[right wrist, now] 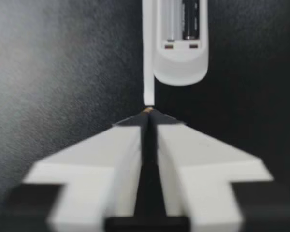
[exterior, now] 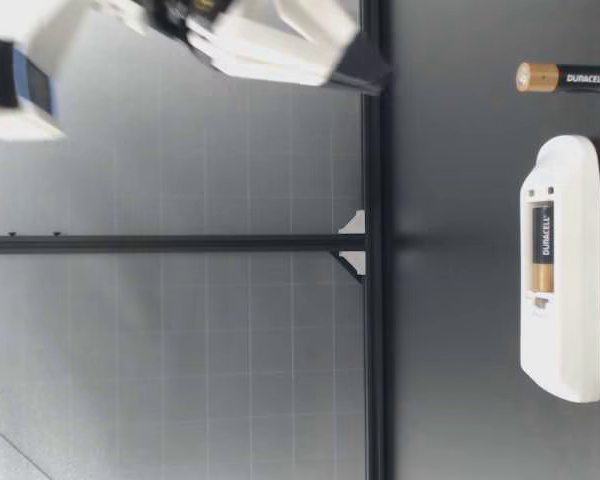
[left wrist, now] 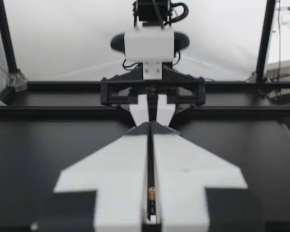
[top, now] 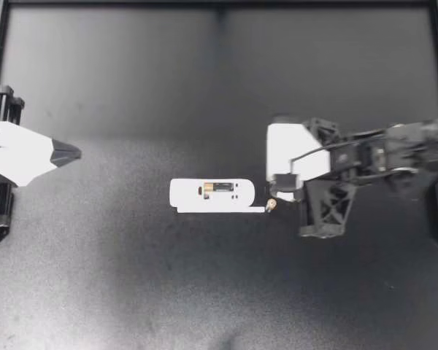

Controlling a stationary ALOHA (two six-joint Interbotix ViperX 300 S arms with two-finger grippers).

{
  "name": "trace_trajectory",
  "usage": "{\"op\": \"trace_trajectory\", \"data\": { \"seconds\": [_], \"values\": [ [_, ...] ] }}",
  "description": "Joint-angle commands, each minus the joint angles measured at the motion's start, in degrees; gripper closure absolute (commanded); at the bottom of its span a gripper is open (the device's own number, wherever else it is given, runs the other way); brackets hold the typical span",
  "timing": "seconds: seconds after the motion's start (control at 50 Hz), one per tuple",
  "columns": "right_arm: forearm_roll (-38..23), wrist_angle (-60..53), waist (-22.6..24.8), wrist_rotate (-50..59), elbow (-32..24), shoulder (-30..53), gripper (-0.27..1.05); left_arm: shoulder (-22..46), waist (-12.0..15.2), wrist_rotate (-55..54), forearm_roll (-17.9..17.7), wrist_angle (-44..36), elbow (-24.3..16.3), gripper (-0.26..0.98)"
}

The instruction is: Place the battery into the slot of the remote controller.

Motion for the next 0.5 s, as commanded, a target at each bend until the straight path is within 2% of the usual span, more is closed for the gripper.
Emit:
{"op": "trace_trajectory", "data": {
  "seconds": [0.0, 0.08, 0.48],
  "values": [
    [-0.09, 0.18, -0.26, -0.09, -1.49, 1.23, 0.41, 0.44, 0.18, -0.09, 0.00, -0.35, -0.53, 0.90],
    [-0.09, 0.09, -0.26, -0.26, -1.67, 2.72, 0.33, 0.44, 0.18, -0.09, 0.00, -0.35, -0.44, 0.90],
    [-0.09, -1.49, -0.26, -0.62, -1.67, 7.65, 0.33, 0.62, 0.18, -0.18, 0.00, -0.26, -0.35, 0.90]
  ]
}}
